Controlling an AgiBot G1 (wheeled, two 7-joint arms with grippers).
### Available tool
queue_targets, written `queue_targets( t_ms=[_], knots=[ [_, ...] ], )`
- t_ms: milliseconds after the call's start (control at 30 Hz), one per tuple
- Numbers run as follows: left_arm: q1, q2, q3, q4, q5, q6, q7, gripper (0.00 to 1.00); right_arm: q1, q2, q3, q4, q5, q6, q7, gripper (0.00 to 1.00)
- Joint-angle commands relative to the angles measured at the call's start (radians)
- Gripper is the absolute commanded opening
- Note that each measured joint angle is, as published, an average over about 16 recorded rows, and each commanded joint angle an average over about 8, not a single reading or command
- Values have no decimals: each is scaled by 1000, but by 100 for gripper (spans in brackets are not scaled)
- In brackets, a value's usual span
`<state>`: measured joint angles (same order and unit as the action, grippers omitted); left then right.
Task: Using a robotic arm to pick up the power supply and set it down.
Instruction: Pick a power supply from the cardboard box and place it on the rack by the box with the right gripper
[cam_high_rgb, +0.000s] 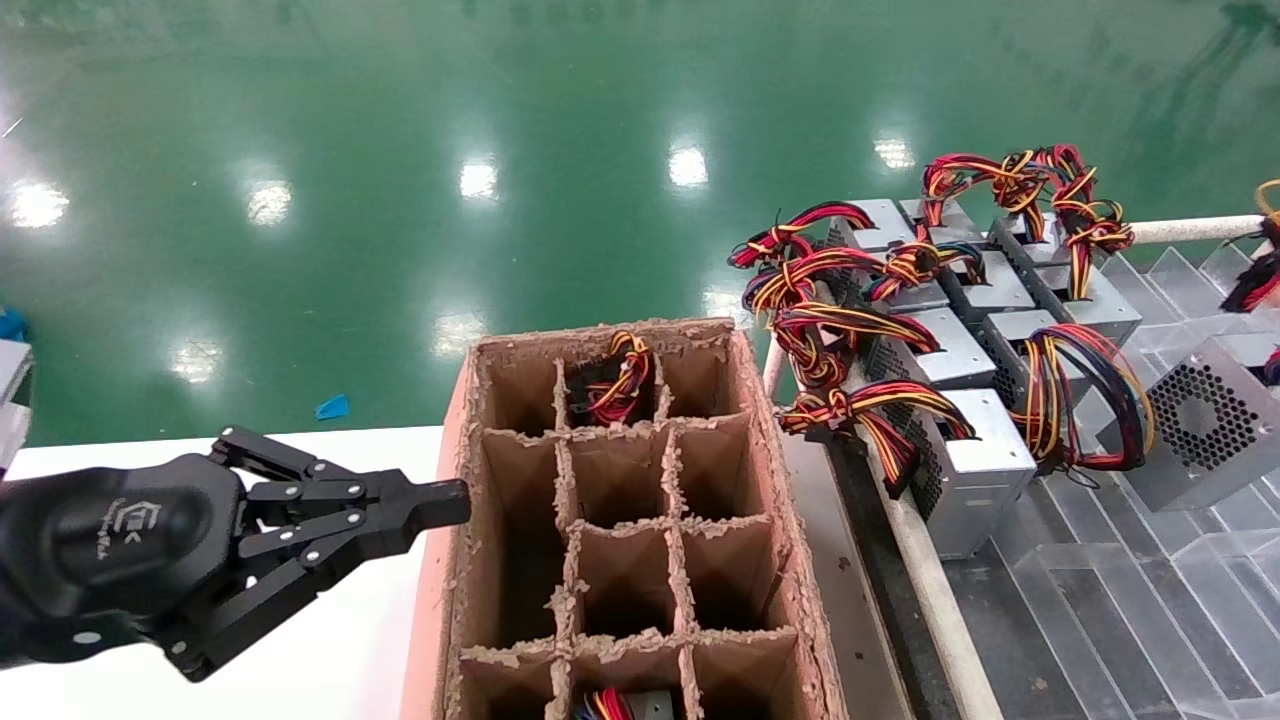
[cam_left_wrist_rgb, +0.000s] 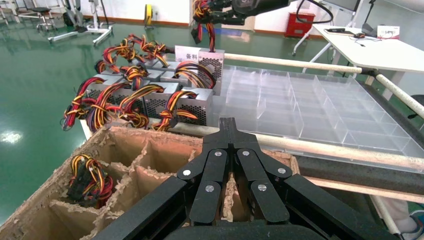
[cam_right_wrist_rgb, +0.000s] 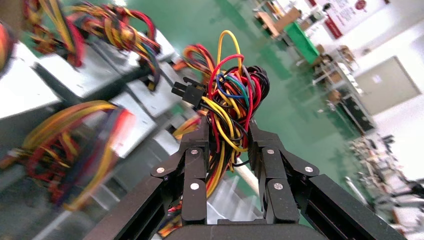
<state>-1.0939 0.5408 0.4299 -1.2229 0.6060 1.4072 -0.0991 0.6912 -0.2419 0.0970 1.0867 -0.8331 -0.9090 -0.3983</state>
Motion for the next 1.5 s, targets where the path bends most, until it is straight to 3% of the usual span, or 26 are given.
queue_targets(
  t_ms=[33,333,633,1000,1233,1267,1500],
  knots=[
    [0,0,0,0,0,0,0,0,-26,4,12,13,12,-3,9,0],
    [0,0,0,0,0,0,0,0,-121,4,63,108,48,7,58,0],
    [0,0,0,0,0,0,0,0,-155,-4,79,169,60,48,104,0],
    [0,0,0,0,0,0,0,0,-127,-33,30,133,-1,156,102,0],
    [0,0,0,0,0,0,0,0,-64,-83,-17,75,-8,151,96,1],
    [0,0,0,0,0,0,0,0,-53,-87,-28,67,-12,144,97,7],
    [0,0,0,0,0,0,0,0,32,-95,-95,16,-43,89,112,94]
  ],
)
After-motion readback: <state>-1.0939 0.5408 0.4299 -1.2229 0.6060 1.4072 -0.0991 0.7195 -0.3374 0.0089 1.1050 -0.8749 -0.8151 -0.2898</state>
